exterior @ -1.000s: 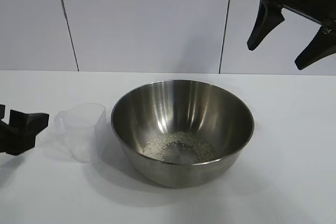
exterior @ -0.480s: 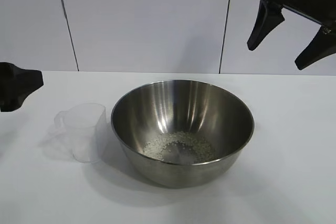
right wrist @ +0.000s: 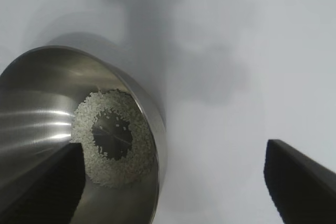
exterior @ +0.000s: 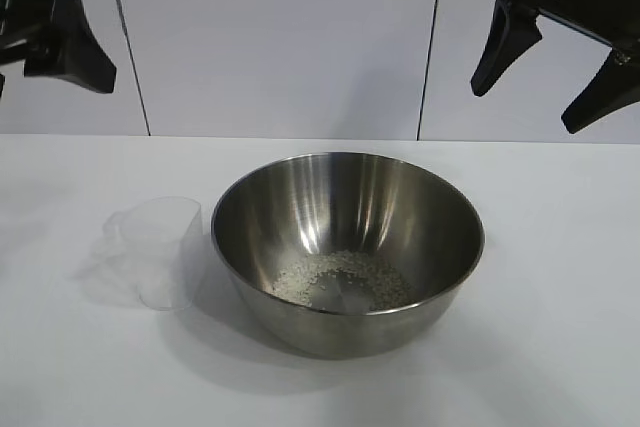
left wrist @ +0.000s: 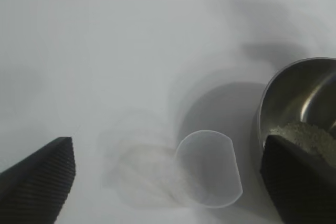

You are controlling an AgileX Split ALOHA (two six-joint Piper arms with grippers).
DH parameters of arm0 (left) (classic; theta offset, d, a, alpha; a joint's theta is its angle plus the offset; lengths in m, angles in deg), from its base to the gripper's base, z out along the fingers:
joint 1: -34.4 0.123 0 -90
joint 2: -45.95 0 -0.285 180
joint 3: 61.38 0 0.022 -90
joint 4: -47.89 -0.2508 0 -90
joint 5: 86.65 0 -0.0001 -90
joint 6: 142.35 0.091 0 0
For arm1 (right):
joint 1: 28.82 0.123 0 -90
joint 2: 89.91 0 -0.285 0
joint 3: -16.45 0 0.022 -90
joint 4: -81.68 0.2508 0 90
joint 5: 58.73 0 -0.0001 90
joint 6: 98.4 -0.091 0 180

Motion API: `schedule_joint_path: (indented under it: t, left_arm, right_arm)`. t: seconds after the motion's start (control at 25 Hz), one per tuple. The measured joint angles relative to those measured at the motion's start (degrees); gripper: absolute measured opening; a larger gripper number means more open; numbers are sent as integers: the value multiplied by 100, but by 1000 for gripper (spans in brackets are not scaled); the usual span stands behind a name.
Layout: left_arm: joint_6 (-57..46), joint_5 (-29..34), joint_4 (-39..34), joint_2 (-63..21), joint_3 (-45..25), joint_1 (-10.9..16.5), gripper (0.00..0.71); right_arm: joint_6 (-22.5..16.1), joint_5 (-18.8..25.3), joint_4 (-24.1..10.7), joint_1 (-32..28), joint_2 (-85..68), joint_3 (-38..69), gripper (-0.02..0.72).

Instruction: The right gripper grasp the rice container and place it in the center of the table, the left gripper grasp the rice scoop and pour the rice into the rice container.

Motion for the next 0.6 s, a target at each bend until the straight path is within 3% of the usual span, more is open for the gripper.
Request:
schedule_joint_path:
  t: [0.24, 0.6]
  left_arm:
    - [266, 1409, 604, 198, 1149, 0, 693]
    - [1411, 2031, 2760, 989, 2033, 0, 693]
  right_arm:
    - [46, 0, 1, 0, 0, 0, 638]
    - [85, 0, 231, 0, 0, 0, 641]
